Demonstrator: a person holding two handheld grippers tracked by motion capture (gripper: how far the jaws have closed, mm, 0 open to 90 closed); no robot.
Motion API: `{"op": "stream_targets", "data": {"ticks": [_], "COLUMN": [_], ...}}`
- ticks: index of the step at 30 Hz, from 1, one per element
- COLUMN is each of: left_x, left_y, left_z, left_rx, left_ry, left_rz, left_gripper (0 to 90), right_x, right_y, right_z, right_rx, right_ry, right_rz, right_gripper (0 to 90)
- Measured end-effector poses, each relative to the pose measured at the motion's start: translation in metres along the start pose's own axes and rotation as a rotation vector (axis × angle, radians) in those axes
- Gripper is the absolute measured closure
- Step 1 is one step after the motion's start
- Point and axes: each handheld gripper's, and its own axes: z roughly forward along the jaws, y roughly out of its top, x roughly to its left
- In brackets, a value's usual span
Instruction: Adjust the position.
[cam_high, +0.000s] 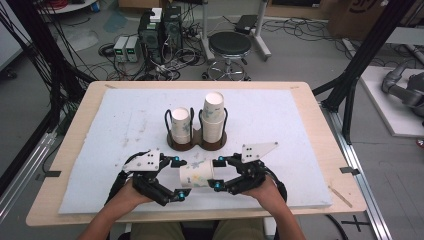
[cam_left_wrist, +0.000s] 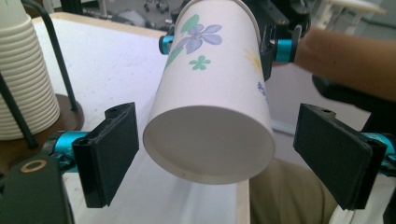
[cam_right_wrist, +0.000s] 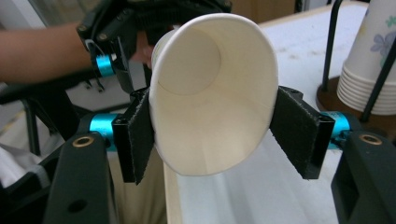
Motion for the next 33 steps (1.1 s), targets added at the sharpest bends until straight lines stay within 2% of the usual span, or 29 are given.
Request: {"op": "stream_targets", "data": {"ticks": [2, 5, 10, 12, 14, 15, 16, 20, 24, 30, 33], "left_x": [0.001, 0.001, -0.001, -0.001, 0.0, 0.0, 0.001, 0.001, 0.001, 0.003, 0.004], "left_y": [0.0, 0.001, 0.006, 0.008, 0.009, 0.009, 0.01, 0.011, 0.014, 0.018, 0.02], "left_z": [-0.003, -0.007, -0.013, -0.015, -0.017, -0.017, -0.018, -0.017, -0.016, -0.016, -0.016], "left_rx": [0.005, 0.016, 0.064, 0.076, 0.093, 0.096, 0.103, 0.129, 0.165, 0.176, 0.186], "left_ry": [0.012, 0.034, 0.078, 0.084, 0.086, 0.085, 0.084, 0.091, 0.089, 0.097, 0.094], "left_rz": [0.003, 0.016, 0.05, 0.054, 0.06, 0.056, 0.056, 0.051, 0.071, 0.073, 0.076], "left_gripper": [14.3, 14.3, 14.5, 14.4, 14.4, 14.4, 14.4, 14.7, 14.7, 15.2, 15.3], "right_x": [0.003, 0.003, 0.004, 0.004, 0.004, 0.006, 0.006, 0.007, 0.009, 0.014, 0.016], "right_y": [0.002, 0.003, 0.01, 0.018, 0.021, 0.028, 0.028, 0.044, 0.059, 0.077, 0.083], "right_z": [0.001, 0.002, 0.004, 0.006, 0.006, 0.007, 0.007, 0.011, 0.018, 0.027, 0.031], "right_rx": [0.04, 0.05, 0.076, 0.128, 0.145, 0.181, 0.181, 0.263, 0.352, 0.451, 0.477], "right_ry": [-0.02, -0.033, -0.064, -0.079, -0.084, -0.099, -0.099, -0.109, -0.121, -0.119, -0.11], "right_rz": [-0.016, -0.026, -0.034, -0.054, -0.065, -0.088, -0.088, -0.142, -0.195, -0.263, -0.275], "right_gripper": [34.2, 34.0, 33.6, 33.7, 33.6, 33.7, 33.7, 33.6, 33.6, 33.6, 33.6]}}
